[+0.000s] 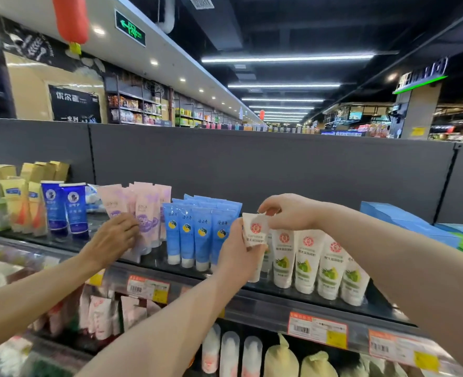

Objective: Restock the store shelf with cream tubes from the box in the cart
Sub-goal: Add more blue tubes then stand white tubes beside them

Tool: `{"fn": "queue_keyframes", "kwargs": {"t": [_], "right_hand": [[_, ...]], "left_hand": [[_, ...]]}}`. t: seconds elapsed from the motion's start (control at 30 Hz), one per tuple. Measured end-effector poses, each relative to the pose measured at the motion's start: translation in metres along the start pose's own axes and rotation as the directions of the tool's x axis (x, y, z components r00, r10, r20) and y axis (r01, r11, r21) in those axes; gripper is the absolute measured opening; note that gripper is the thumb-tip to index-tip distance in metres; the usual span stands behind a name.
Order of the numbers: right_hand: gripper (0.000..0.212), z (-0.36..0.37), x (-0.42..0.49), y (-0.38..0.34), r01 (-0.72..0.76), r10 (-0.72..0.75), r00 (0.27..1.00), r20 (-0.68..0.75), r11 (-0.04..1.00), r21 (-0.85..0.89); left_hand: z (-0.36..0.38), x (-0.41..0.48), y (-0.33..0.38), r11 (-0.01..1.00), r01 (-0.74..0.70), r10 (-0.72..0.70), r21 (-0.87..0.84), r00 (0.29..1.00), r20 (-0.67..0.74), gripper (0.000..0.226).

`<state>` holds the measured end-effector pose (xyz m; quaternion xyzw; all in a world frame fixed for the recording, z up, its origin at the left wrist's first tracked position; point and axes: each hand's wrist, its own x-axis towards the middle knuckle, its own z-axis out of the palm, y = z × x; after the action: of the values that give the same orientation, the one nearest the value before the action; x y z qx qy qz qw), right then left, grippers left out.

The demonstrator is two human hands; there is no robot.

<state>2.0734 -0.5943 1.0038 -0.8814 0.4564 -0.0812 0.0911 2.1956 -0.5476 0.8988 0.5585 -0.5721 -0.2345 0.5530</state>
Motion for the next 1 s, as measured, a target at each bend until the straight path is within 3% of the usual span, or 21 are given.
{"fn": "queue_keyframes", "kwargs": {"t": [0.13, 0.3, 0.47, 1.0], "right_hand": [[0.026, 0.011, 0.006, -0.003, 0.025, -0.026, 1.000, -0.013, 0.997, -0.071], [0.028, 0.014, 0.013, -0.006, 0.013, -0.015, 1.000, -0.024, 0.996, -0.093], [0.021, 0.016, 0.022, -0.001, -0.029, 0.025, 0.999, -0.038, 0.991, -0.127], [0.029, 0.016, 0.026, -0.006, 0.003, 0.005, 0.999, 0.041, 0.979, -0.204]], "left_hand": [[0.004, 0.004, 0.002, 1.000, 0.014, -0.014, 0.026, 1.000, -0.005, 0.036], [0.000, 0.008, -0.008, 0.997, 0.028, -0.030, 0.077, 0.999, 0.023, 0.032], [-0.010, 0.004, -0.028, 0.968, 0.105, -0.118, 0.230, 0.992, 0.046, 0.055], [-0.009, 0.002, -0.040, 0.931, 0.094, -0.158, 0.353, 0.975, 0.156, 0.042]]}}
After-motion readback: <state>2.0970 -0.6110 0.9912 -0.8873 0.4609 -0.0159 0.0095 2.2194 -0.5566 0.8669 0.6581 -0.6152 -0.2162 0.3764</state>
